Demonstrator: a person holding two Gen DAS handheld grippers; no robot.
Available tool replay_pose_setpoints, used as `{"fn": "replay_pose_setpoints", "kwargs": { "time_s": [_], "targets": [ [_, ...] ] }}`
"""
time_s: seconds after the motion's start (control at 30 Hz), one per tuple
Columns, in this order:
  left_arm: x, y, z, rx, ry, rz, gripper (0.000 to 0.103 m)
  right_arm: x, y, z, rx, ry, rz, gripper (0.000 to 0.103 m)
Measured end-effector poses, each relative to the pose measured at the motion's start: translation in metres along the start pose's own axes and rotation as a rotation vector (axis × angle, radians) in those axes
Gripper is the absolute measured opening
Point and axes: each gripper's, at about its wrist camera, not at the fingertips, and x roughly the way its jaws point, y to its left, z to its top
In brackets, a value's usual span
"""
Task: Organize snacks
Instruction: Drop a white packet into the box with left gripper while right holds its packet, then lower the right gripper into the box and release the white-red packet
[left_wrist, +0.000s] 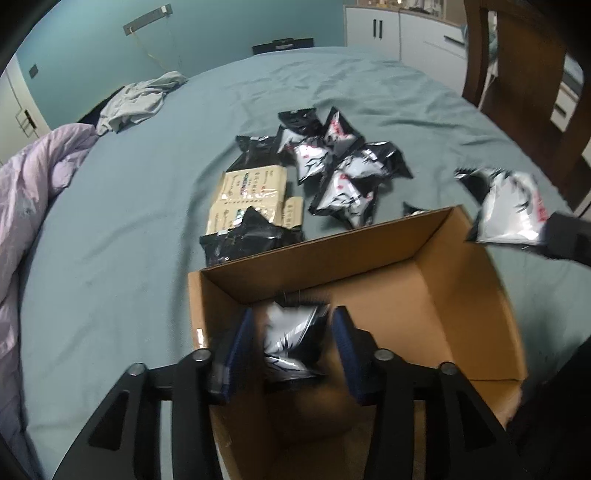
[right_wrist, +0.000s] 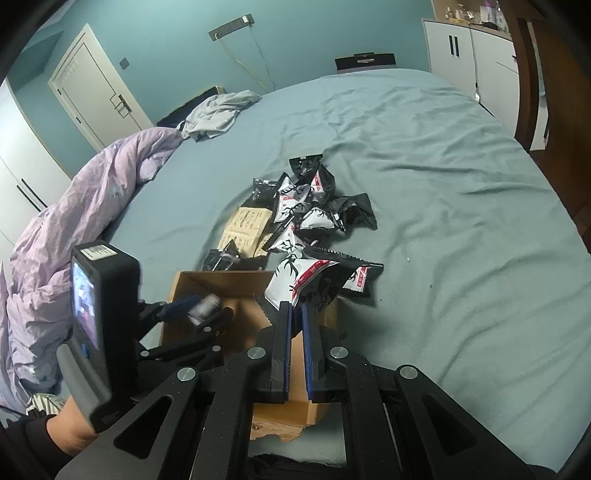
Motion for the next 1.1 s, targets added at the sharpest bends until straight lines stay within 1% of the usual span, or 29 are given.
{"fn": "replay_pose_setpoints", "kwargs": {
  "time_s": [0.07, 0.1, 0.13, 0.2, 0.37, 0.43, 0.47, 0.53, 0.63, 0.77, 1.0, 1.1],
  "targets": [
    [-0.012, 0.002, 0.001, -0.011, -0.018, -0.011, 0.063, 0.000, 0.001, 0.000, -0.002, 0.002, -0.010, 0.004],
    [-0.020, 0.004, 0.001, -0.018, -0.033, -0.022, 0.071, 0.000, 0.002, 0.000, -0.002, 0.002, -0.014, 0.004],
    [-0.026, 0.006, 0.002, -0.024, -0.045, -0.034, 0.075, 0.000, 0.002, 0.000, -0.001, 0.001, -0.019, 0.004],
    [-0.042, 0.013, 0.002, -0.033, -0.072, -0.041, 0.080, -0.002, 0.004, -0.001, -0.003, 0.003, -0.026, 0.004],
    [-0.079, 0.037, -0.001, 0.002, -0.112, -0.006, 0.082, 0.003, 0.019, -0.002, -0.058, 0.040, -0.017, 0.004],
    [-0.088, 0.049, -0.006, -0.004, -0.119, -0.006, 0.084, 0.009, 0.026, -0.001, -0.092, 0.068, -0.006, 0.004],
    [-0.091, 0.055, -0.009, -0.010, -0.118, -0.008, 0.084, 0.014, 0.030, 0.000, -0.102, 0.088, 0.013, 0.004],
    [-0.091, 0.064, -0.013, -0.023, -0.113, 0.003, 0.084, 0.029, 0.039, 0.001, -0.126, 0.138, 0.036, 0.004],
    [-0.089, 0.070, -0.014, -0.048, -0.117, 0.027, 0.084, 0.055, 0.050, 0.004, -0.162, 0.209, 0.026, 0.004],
    [-0.088, 0.074, -0.009, -0.078, -0.120, 0.001, 0.084, 0.084, 0.068, 0.007, -0.189, 0.269, 0.040, 0.004],
    [-0.081, 0.074, -0.008, -0.081, -0.122, 0.017, 0.085, 0.130, 0.087, 0.008, -0.209, 0.318, 0.045, 0.003],
    [-0.079, 0.077, -0.006, -0.103, -0.121, 0.015, 0.084, 0.144, 0.090, 0.007, -0.203, 0.330, 0.056, 0.004]
  ]
}}
